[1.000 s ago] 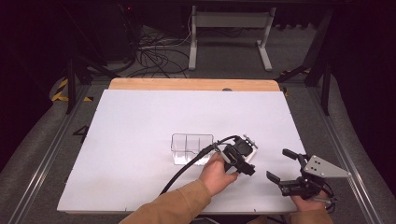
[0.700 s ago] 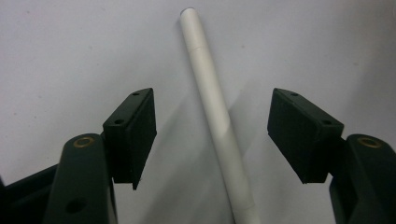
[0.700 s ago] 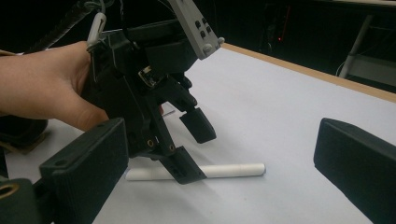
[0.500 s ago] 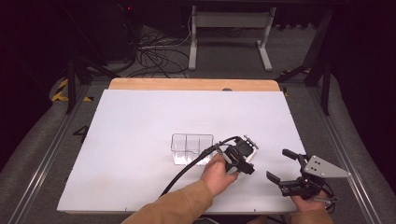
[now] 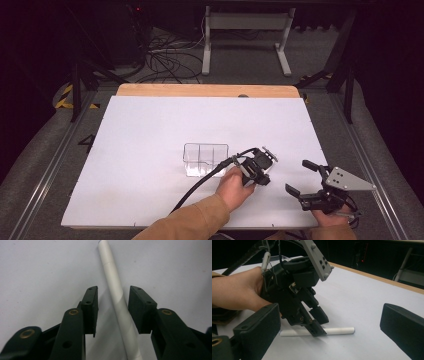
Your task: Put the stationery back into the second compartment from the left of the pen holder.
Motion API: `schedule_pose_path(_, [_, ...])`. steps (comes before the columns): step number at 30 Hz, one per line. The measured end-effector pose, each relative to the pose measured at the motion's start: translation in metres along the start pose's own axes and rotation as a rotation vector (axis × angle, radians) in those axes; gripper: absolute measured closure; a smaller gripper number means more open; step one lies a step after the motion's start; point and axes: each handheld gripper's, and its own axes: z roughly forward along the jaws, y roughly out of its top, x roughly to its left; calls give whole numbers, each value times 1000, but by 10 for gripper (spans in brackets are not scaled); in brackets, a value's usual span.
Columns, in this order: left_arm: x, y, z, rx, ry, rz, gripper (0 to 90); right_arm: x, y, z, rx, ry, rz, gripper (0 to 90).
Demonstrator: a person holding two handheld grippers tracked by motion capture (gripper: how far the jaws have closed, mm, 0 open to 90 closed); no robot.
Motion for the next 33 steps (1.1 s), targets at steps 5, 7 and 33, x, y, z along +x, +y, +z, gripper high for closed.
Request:
schedule_pose_path(5, [-1, 2, 1, 18, 0, -14, 689, -1, -1, 0, -4, 11, 10, 36])
schedule_pose_path(7, [-1, 2, 2, 25, 14, -8, 718, -1, -1, 0, -2, 13, 10, 37])
schedule_pose_path(33, [2, 7, 1, 44, 10, -34, 789, 0, -1, 1, -3, 25, 3, 36])
